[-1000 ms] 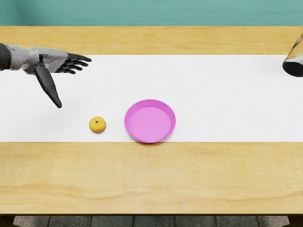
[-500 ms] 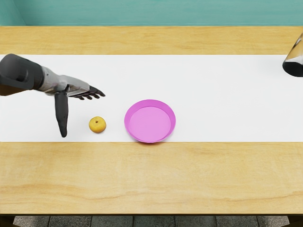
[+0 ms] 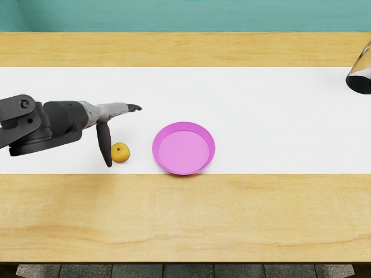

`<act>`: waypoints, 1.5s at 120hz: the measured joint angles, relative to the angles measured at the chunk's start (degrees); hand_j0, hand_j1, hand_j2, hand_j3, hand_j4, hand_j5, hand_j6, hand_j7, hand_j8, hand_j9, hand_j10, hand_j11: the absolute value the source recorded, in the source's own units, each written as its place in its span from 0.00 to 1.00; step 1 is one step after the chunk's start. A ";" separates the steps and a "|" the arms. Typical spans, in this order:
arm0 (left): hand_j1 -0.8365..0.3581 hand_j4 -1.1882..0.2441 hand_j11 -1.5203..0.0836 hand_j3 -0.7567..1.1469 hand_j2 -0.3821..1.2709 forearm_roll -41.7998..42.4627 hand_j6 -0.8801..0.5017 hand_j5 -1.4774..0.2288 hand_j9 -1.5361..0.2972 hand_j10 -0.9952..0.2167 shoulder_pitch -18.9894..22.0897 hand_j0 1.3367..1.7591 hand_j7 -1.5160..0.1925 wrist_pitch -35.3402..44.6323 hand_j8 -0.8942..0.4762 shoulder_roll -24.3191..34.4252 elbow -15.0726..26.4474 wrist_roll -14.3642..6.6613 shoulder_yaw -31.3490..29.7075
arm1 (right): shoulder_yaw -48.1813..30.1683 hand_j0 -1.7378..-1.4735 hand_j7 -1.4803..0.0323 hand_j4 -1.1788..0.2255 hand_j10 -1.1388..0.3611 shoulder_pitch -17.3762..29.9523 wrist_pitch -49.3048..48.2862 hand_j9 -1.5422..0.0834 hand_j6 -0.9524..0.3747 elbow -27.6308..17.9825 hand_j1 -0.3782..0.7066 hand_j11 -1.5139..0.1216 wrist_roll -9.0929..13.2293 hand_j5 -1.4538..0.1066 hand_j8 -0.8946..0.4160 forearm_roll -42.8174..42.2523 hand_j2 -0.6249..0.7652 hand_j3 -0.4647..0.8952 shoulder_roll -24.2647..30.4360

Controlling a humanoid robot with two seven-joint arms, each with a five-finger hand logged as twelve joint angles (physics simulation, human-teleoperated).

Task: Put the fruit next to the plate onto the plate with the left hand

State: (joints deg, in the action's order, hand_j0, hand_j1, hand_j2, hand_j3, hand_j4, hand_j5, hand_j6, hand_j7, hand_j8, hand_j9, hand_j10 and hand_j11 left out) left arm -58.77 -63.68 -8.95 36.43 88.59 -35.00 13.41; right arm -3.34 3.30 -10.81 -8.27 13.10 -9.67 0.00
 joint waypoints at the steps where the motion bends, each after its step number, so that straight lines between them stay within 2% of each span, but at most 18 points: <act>1: 0.96 0.81 0.92 0.40 0.24 -0.15 0.61 0.84 0.82 0.80 0.06 0.76 0.87 0.09 0.63 -0.14 -0.02 0.00 -0.01 | 0.00 0.30 0.98 0.84 0.76 0.00 0.00 0.95 0.72 0.00 0.03 0.93 0.00 0.93 0.68 0.00 0.45 0.34 0.00; 66: 0.96 0.80 0.92 0.40 0.24 -5.00 0.61 0.84 0.81 0.79 1.45 0.76 0.86 1.29 0.62 -2.01 -1.50 0.00 -4.48 | 0.00 0.30 0.98 0.84 0.76 0.46 0.00 0.95 0.72 0.01 0.03 0.93 0.00 0.93 0.68 0.00 0.45 0.34 0.00; 87: 0.92 0.78 0.89 0.40 0.24 -7.97 0.58 0.81 0.79 0.76 3.08 0.76 0.83 4.01 0.60 -2.15 -1.40 0.00 -4.73 | 0.00 0.30 0.98 0.84 0.76 0.47 0.00 0.95 0.72 0.01 0.03 0.93 0.00 0.93 0.68 0.00 0.45 0.34 0.00; 123: 0.84 0.72 0.82 0.40 0.25 -9.51 0.52 0.75 0.73 0.69 3.16 0.76 0.77 6.72 0.54 -1.83 0.37 0.00 -5.10 | 0.00 0.30 0.98 0.84 0.76 0.48 0.00 0.95 0.72 0.01 0.03 0.93 0.00 0.93 0.68 0.00 0.45 0.34 0.00; 140: 0.81 0.70 0.80 0.40 0.26 -9.61 0.50 0.72 0.71 0.67 4.99 0.76 0.75 7.62 0.51 -1.39 1.44 0.00 -5.39 | 0.00 0.30 0.98 0.84 0.76 0.48 0.00 0.95 0.72 0.01 0.03 0.93 0.00 0.93 0.68 0.00 0.45 0.34 0.00; 180: 0.74 0.65 0.75 0.40 0.26 -11.21 0.45 0.67 0.66 0.61 5.14 0.76 0.70 9.74 0.47 -0.82 3.10 0.00 -6.19 | 0.00 0.30 0.98 0.84 0.76 0.64 0.00 0.95 0.72 0.01 0.03 0.93 0.00 0.93 0.68 0.00 0.45 0.34 0.00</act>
State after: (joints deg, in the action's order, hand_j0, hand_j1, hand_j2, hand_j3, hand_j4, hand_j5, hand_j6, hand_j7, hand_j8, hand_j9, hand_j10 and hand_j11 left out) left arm -69.97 -58.53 0.79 35.60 91.69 -35.00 7.22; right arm -3.34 3.94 -10.81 -8.26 13.10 -9.67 0.00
